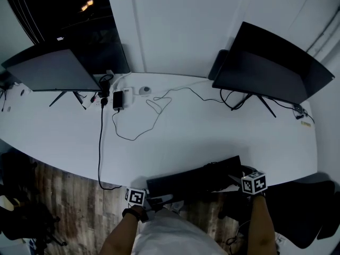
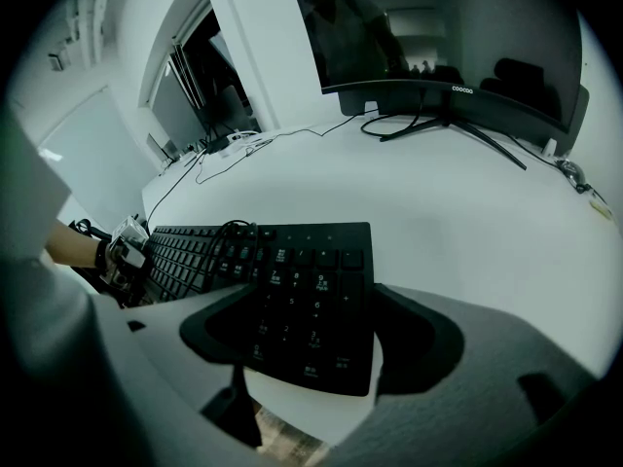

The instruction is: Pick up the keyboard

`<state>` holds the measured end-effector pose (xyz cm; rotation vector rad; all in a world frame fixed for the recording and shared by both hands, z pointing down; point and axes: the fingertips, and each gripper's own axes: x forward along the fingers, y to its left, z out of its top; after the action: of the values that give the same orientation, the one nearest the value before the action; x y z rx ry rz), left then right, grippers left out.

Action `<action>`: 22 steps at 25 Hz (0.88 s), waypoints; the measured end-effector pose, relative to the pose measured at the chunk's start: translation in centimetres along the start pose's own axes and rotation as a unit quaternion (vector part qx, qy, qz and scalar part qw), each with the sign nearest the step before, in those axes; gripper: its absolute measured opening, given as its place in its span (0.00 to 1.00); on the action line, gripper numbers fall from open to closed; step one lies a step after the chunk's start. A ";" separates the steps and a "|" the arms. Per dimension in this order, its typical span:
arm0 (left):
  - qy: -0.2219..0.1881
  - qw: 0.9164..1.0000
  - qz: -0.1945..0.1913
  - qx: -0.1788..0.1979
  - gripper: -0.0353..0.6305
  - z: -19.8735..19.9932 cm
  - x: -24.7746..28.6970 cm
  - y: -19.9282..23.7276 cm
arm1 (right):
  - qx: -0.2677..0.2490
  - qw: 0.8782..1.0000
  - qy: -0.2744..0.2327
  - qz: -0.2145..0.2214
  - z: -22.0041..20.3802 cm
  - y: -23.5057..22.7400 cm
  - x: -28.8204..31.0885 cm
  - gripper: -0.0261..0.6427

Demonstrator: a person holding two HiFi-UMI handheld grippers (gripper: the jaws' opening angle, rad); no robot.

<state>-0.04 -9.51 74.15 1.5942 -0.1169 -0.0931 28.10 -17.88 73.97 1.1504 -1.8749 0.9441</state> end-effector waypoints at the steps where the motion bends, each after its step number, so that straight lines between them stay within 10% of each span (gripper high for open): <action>1: 0.001 1.000 -0.001 0.006 0.27 0.0 -0.1 0.1 | 0.000 1.000 0.000 0.000 0.0 0.0 0.0 0.57; 22: 0.009 1.000 -0.001 0.019 0.24 1.0 -0.4 -6.2 | 0.023 0.997 -0.069 0.015 1.4 0.3 -3.9 0.56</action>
<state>-0.44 -10.35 67.92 1.6321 -0.1040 -0.0790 28.82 -17.52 69.89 1.2460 -1.9934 0.9498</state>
